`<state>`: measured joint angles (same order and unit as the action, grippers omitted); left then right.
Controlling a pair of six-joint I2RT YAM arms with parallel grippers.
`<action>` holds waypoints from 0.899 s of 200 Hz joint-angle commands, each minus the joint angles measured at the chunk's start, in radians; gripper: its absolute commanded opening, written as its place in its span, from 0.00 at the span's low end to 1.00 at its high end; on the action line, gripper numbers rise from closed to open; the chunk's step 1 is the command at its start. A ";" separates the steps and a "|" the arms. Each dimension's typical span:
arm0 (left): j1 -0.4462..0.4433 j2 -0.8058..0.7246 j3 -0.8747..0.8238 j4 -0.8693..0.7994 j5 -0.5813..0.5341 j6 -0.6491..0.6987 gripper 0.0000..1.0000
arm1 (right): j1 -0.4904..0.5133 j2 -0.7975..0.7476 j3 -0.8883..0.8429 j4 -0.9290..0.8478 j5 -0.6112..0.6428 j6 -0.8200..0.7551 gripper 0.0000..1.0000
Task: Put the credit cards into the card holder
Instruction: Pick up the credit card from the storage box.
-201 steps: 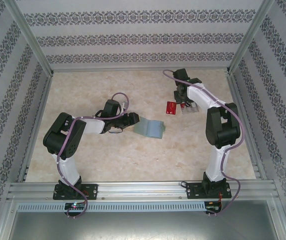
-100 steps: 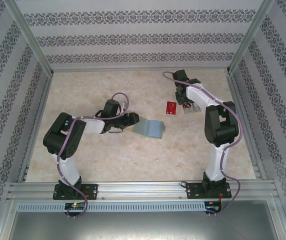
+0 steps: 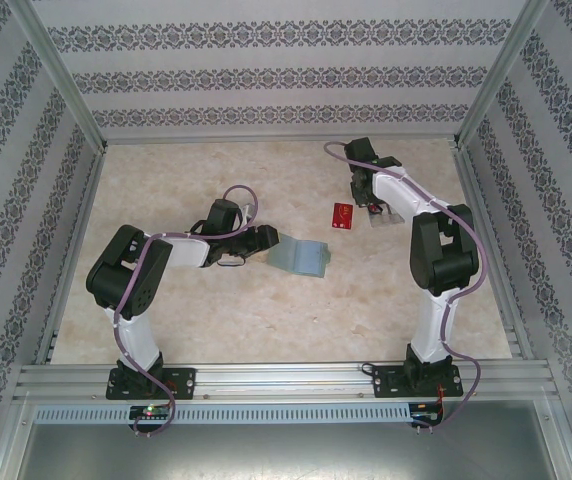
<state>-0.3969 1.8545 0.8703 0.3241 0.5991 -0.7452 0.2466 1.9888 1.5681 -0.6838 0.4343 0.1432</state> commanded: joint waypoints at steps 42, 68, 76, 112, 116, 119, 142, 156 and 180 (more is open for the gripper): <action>-0.007 0.067 -0.010 -0.088 -0.012 0.002 0.65 | 0.034 -0.043 0.004 -0.018 0.064 -0.021 0.16; -0.007 0.067 -0.011 -0.089 -0.013 0.004 0.65 | 0.052 -0.058 0.004 -0.018 0.080 -0.032 0.14; -0.007 0.067 -0.010 -0.089 -0.013 0.003 0.65 | 0.053 -0.061 0.004 -0.018 0.080 -0.033 0.14; -0.007 0.067 -0.011 -0.088 -0.012 0.003 0.65 | 0.053 -0.052 0.007 -0.022 0.101 -0.039 0.14; -0.007 0.067 -0.010 -0.089 -0.013 0.004 0.65 | 0.054 -0.051 0.007 -0.022 0.104 -0.037 0.15; -0.007 0.067 -0.010 -0.089 -0.012 0.004 0.65 | 0.053 -0.050 0.006 -0.022 0.107 -0.038 0.16; -0.008 0.067 -0.011 -0.088 -0.012 0.003 0.65 | 0.053 -0.042 0.009 -0.026 0.119 -0.037 0.16; -0.007 0.067 -0.010 -0.089 -0.013 0.002 0.65 | 0.053 -0.040 0.012 -0.028 0.124 -0.037 0.14; -0.007 0.068 -0.011 -0.088 -0.012 0.002 0.65 | 0.053 -0.045 0.012 -0.030 0.118 -0.036 0.08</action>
<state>-0.3969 1.8545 0.8703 0.3237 0.5991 -0.7452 0.2993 1.9701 1.5681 -0.6861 0.5079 0.1101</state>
